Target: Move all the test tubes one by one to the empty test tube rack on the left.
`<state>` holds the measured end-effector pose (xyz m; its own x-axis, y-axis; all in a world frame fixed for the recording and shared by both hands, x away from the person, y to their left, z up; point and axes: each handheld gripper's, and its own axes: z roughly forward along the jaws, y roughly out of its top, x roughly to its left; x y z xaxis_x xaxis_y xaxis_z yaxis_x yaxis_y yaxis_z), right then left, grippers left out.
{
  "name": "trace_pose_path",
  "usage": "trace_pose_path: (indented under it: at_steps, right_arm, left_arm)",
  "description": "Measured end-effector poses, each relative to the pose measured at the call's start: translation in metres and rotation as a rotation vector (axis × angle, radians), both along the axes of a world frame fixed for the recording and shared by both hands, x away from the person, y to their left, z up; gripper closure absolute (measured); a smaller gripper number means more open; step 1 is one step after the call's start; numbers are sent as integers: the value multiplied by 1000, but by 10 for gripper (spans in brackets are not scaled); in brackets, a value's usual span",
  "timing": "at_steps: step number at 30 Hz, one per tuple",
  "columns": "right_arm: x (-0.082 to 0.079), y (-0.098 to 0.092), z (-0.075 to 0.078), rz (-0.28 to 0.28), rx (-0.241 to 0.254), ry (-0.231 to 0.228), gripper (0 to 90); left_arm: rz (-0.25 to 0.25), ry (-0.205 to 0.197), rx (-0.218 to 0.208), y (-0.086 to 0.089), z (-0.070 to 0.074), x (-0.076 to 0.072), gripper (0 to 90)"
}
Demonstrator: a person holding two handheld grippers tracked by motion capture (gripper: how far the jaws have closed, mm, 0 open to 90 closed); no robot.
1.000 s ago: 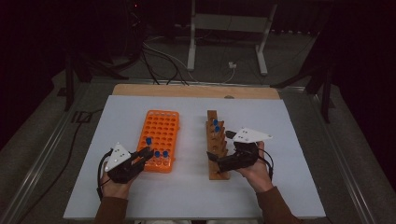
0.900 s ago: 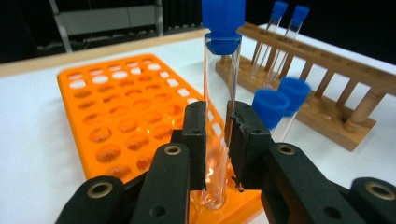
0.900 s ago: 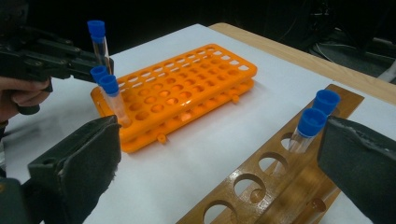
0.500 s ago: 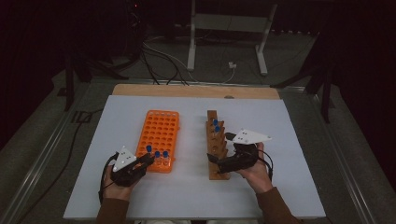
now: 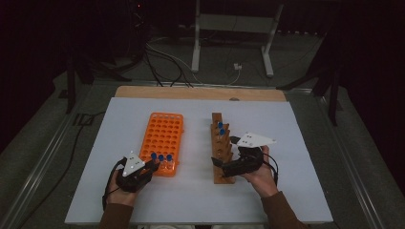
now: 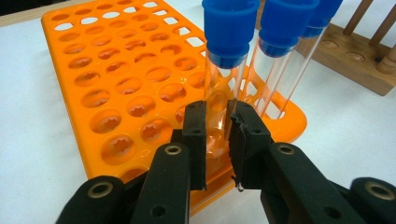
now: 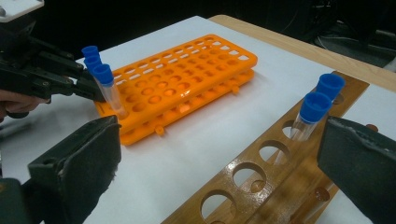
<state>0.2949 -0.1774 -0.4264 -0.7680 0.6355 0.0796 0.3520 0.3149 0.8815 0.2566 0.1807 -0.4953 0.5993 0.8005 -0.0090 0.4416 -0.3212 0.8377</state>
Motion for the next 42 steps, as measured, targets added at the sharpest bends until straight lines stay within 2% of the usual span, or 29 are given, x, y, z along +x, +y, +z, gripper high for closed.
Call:
trace_pose_path:
  at_steps: [12, 16, 24, 26, 30, 33, 35, 39, 42]
  right_arm:
    - [2, -1, -1, -12, 6, 4, 0]
    - [5, -1, -1, -18, 7, 0, 0]
    - [13, -4, -2, -42, 25, -4, 0]
    - [16, -5, -3, -49, 32, -4, 0]
    - [21, -5, -5, -64, 40, -8, 0]
    - [25, -4, -7, -73, 46, -5, 9]
    - [28, -3, -9, -77, 46, -6, 9]
    - [34, 1, -12, -85, 30, 0, 37]
    - [38, 2, -15, -93, 15, 0, 60]
  left_arm:
    - [-7, 23, -41, 4, 0, 1, 757]
    - [-6, 3, -91, 6, 4, -2, 694]
    - [11, -9, -128, 12, 9, -6, 572]
    - [23, -16, -152, 14, 12, -7, 505]
    - [59, -51, -156, 18, 17, -9, 354]
    - [86, -65, -181, 23, 19, -9, 252]
    - [104, -73, -184, 25, 20, -9, 171]
    - [105, -77, -177, 24, 21, -9, 28]
    - [112, -85, -183, 24, 22, -10, 8]
